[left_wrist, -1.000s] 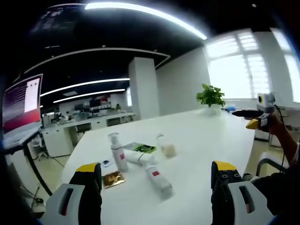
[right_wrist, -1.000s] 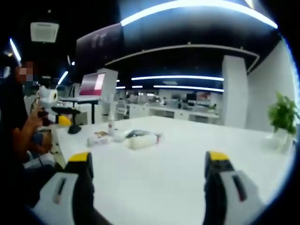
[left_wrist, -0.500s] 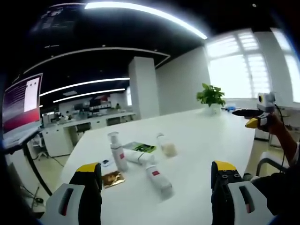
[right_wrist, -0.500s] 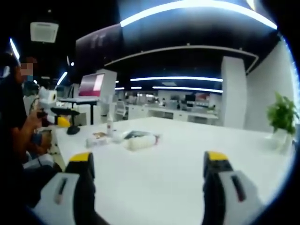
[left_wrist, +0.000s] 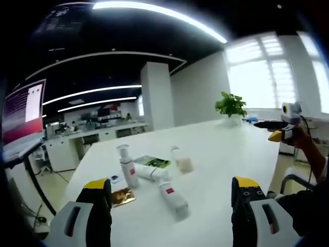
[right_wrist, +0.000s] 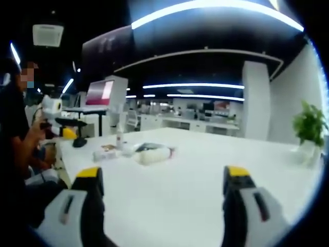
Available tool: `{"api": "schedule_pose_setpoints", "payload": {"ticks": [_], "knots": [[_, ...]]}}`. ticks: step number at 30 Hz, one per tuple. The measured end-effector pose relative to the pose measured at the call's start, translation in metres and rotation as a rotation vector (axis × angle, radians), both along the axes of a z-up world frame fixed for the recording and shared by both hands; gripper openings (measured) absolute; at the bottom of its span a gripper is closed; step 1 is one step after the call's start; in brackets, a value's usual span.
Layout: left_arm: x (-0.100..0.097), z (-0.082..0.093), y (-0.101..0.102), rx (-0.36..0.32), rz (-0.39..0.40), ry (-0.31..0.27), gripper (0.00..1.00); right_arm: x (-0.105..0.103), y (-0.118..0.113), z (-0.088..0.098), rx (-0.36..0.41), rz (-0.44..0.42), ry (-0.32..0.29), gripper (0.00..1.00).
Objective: Arrange the skincare products in the storage area until every visible bottle or jar stands upright without overlapping.
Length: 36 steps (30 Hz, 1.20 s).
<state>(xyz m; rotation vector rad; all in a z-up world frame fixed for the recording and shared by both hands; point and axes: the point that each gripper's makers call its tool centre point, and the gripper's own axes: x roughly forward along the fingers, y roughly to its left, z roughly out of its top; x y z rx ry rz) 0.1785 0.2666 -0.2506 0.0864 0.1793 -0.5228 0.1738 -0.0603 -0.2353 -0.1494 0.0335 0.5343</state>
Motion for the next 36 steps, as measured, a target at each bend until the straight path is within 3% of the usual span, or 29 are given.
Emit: {"api": "schedule_pose_setpoints", "payload": {"ticks": [19, 24, 36], "knots": [[0.007, -0.007, -0.004, 0.007, -0.012, 0.019, 0.98, 0.009, 0.002, -0.006, -0.001, 0.000, 0.019, 0.97], [0.008, 0.003, -0.003, -0.017, -0.005, -0.025, 0.96, 0.011, 0.002, -0.007, 0.002, 0.000, 0.023, 0.96], [0.014, 0.002, 0.002, -0.028, 0.008, -0.015, 0.99, 0.017, 0.008, -0.011, 0.012, 0.009, 0.039, 0.96]]}}
